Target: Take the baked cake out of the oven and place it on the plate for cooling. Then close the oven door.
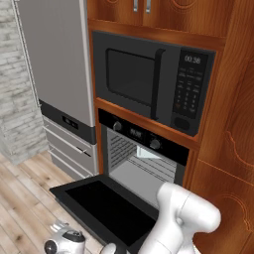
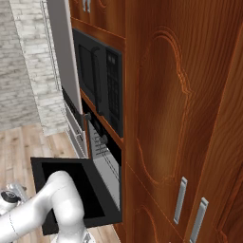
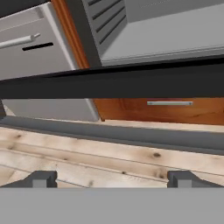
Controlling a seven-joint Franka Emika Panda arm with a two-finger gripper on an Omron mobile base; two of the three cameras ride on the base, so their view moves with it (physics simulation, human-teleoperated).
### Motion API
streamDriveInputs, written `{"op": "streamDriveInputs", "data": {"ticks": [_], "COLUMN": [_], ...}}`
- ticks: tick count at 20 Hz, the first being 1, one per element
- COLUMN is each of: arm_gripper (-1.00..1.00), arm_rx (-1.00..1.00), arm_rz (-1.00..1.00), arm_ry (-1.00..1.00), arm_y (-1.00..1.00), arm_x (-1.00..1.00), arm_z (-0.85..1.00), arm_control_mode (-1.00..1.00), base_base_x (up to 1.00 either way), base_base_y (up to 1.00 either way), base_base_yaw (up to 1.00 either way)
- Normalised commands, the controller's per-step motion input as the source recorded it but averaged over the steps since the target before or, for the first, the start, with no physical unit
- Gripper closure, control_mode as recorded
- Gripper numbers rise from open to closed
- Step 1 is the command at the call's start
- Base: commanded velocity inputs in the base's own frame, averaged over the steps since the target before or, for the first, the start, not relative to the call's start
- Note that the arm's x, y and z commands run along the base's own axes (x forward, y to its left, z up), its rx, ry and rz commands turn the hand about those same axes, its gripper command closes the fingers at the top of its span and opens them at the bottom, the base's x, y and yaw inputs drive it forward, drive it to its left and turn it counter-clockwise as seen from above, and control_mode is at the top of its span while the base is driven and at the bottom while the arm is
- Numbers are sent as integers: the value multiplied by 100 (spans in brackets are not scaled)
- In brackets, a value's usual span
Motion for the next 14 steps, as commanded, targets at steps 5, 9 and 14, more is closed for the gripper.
{"op": "streamDriveInputs", "data": {"ticks": [5,9,14], "arm_gripper": [-100,-100,-100], "arm_rx": [-6,-7,-13], "arm_rz": [-9,-14,-17], "arm_ry": [-6,-6,-8], "arm_y": [11,0,0], "arm_x": [21,14,3], "arm_z": [-48,-52,-55], "arm_control_mode": [-100,-100,-100], "base_base_x": [0,0,0], "base_base_y": [0,0,0], "base_base_yaw": [0,0,0]}}
